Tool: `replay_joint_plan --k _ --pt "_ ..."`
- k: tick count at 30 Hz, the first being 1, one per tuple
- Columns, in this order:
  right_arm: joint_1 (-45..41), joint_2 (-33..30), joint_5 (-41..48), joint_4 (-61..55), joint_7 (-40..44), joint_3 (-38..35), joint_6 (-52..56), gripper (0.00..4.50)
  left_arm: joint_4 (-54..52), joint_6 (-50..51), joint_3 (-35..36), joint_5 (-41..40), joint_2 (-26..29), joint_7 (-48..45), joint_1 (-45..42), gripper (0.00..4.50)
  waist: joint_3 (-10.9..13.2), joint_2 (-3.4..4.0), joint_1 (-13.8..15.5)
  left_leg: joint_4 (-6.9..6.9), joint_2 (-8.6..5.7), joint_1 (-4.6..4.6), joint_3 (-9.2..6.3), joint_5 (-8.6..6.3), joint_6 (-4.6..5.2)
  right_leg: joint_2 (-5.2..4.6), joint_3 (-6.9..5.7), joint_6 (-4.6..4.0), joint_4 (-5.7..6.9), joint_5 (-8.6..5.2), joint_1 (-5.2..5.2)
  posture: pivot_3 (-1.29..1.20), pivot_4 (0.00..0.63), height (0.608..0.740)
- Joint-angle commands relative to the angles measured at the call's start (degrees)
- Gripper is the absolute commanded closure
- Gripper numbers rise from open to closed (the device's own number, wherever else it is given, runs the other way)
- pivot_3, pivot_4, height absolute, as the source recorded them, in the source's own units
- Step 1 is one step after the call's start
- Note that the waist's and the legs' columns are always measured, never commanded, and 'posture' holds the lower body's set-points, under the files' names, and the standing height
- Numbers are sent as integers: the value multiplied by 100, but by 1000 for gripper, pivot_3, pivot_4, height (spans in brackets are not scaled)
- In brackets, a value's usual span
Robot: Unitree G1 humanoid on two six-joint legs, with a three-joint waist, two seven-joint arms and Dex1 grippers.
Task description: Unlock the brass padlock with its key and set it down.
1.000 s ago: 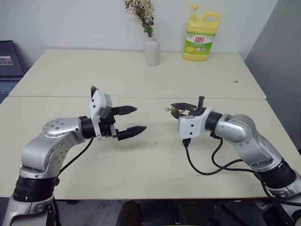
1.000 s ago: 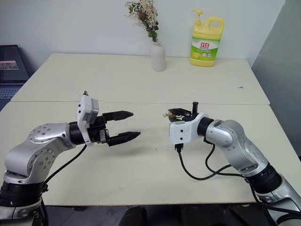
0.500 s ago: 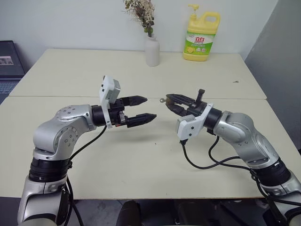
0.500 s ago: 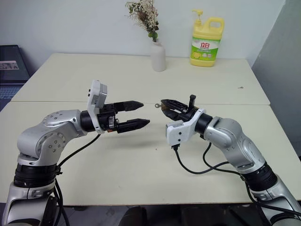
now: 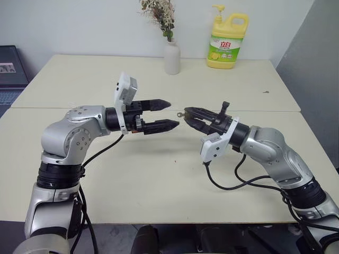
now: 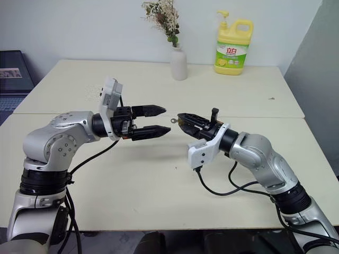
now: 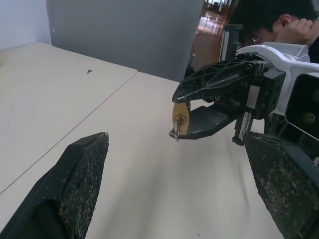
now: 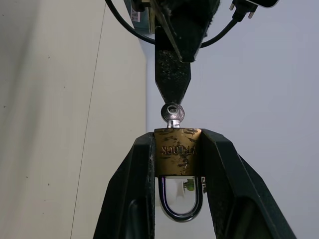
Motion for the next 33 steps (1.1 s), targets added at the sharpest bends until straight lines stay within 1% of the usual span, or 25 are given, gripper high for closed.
replay_joint_plan --k 1,3,6,9,16,17,18,19,29,33 --pt "-12 31 39 -119 -27 -226 -28 3572 -25 -86 -47 49 -33 -78 -138 0 0 0 2 0 0 0 0 0 0 0 0 0 0 0 0 0 150 740" --pt "-14 54 34 -135 -5 -219 -20 3572 38 -64 -41 50 -66 -70 -164 0 0 0 1 0 0 0 0 0 0 0 0 0 0 0 0 0 150 740" --pt "-26 78 45 -164 32 -211 -25 3572 80 -87 -110 73 -105 -150 -201 583 0 0 2 1 0 0 -1 0 0 0 0 0 2 0 0 0 150 740" --pt "-54 104 62 -152 57 -211 -42 3572 97 -69 -152 86 -156 -200 -234 1433 0 0 2 1 0 0 -1 0 0 0 -1 0 2 0 0 0 150 740" --pt "-76 160 81 -171 117 -195 -84 3572 300 -97 -271 177 -158 -397 -360 3667 0 0 1 1 -1 0 -3 0 0 0 -1 0 4 0 0 0 150 740" --pt "-78 166 83 -177 127 -193 -96 3572 317 -106 -296 198 -163 -430 -369 3891 0 0 1 1 -1 0 -2 0 0 0 -1 0 4 0 0 0 150 740" --pt "-79 174 85 -190 137 -188 -106 3572 338 -113 -307 216 -180 -443 -380 4266 0 0 2 1 -1 0 -2 0 0 0 -1 0 4 0 0 0 150 740" --pt "-79 181 83 -196 148 -187 -111 3572 359 -117 -312 229 -195 -456 -391 4454 0 0 3 1 -1 0 -3 0 0 0 -1 0 4 0 0 0 150 740" --pt "-88 182 122 -159 184 -179 -195 3572 394 -238 -371 366 -273 -593 -380 4500 0 0 2 2 -2 0 -3 0 0 0 -1 0 5 0 0 0 150 740" --pt "-67 194 137 -143 210 -155 -239 3572 365 -511 -423 538 -277 -676 -310 4500 0 0 2 2 -2 0 -3 0 0 0 -1 0 5 0 0 0 150 740"
